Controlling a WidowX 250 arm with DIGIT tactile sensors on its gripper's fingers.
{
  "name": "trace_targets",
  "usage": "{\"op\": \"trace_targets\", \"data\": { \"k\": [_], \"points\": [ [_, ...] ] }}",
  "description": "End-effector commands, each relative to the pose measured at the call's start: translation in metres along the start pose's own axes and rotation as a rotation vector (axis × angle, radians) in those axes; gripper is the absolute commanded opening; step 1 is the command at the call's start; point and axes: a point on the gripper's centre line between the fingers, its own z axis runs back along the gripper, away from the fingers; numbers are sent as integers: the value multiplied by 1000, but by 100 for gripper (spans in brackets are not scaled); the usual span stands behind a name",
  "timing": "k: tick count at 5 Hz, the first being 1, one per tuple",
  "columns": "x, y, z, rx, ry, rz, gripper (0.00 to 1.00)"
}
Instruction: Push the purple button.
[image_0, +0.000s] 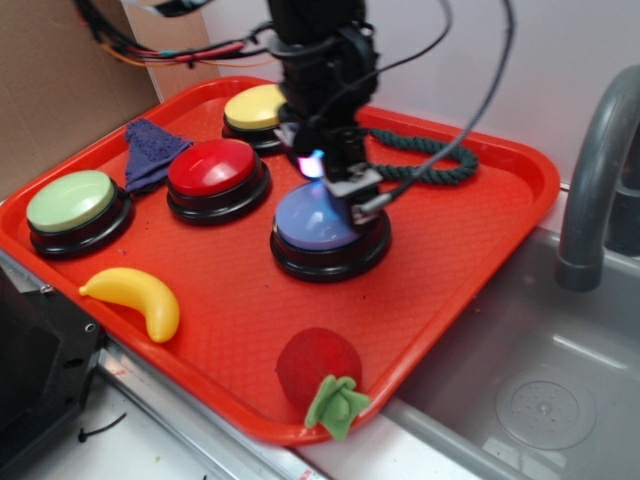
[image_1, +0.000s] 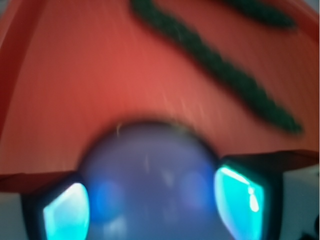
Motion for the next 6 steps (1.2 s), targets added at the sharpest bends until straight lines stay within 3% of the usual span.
{"op": "trace_targets", "data": {
  "k": [1, 3, 6],
  "points": [
    [32, -9, 12, 18, -25, -57, 100],
    [36, -9, 54, 46, -77, -69, 100],
    [10, -23, 48, 78, -38, -53, 100]
  ]
}}
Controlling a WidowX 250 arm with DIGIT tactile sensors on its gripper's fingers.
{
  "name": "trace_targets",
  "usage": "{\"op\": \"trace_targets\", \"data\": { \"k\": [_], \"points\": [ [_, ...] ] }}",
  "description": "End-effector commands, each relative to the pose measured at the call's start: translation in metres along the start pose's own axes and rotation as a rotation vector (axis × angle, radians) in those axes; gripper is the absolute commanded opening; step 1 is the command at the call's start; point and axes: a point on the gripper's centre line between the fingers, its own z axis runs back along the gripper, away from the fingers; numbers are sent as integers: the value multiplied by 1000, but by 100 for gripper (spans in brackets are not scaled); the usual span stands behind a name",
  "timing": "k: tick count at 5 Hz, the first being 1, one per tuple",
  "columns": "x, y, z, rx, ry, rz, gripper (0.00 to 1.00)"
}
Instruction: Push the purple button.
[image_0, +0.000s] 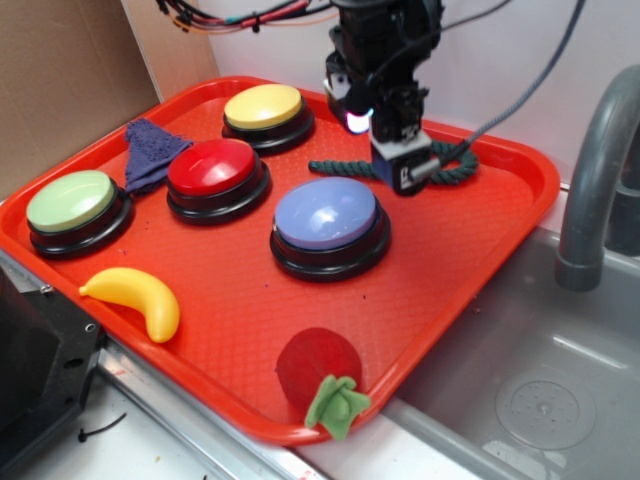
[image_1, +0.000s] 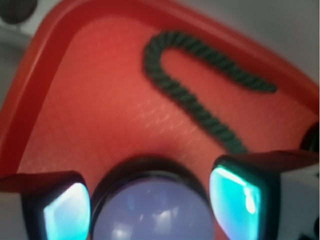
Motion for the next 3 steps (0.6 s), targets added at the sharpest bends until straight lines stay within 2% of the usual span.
{"op": "trace_targets", "data": {
  "k": [1, 3],
  "points": [
    [-10, -5, 30, -40, -106, -8, 100],
    [-25, -1, 51, -33, -151, 18, 100]
  ]
}}
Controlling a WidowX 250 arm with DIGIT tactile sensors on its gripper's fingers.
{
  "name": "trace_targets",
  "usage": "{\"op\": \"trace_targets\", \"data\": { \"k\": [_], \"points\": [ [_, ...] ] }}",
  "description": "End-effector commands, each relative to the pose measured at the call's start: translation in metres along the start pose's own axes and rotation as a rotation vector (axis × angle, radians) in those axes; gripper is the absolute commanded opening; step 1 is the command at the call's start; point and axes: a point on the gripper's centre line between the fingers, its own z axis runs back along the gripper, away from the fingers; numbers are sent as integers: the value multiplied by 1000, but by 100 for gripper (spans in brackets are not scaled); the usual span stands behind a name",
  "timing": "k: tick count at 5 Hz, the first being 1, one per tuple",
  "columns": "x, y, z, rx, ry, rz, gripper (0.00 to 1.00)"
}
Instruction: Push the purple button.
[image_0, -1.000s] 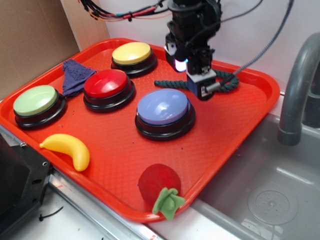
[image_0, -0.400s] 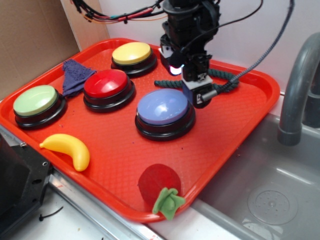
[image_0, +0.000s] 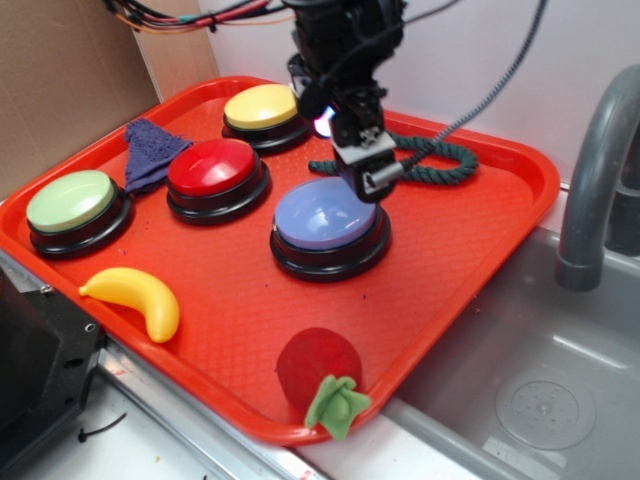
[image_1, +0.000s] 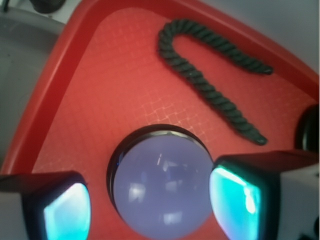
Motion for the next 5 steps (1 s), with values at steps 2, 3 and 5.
{"op": "trace_targets", "data": {
  "k": [2, 3, 5],
  "points": [
    [-2, 4, 37, 10, -90, 41, 100],
    [-7, 4, 45, 7, -91, 57, 100],
    [-13, 3, 55, 12, -75, 67, 100]
  ]
}}
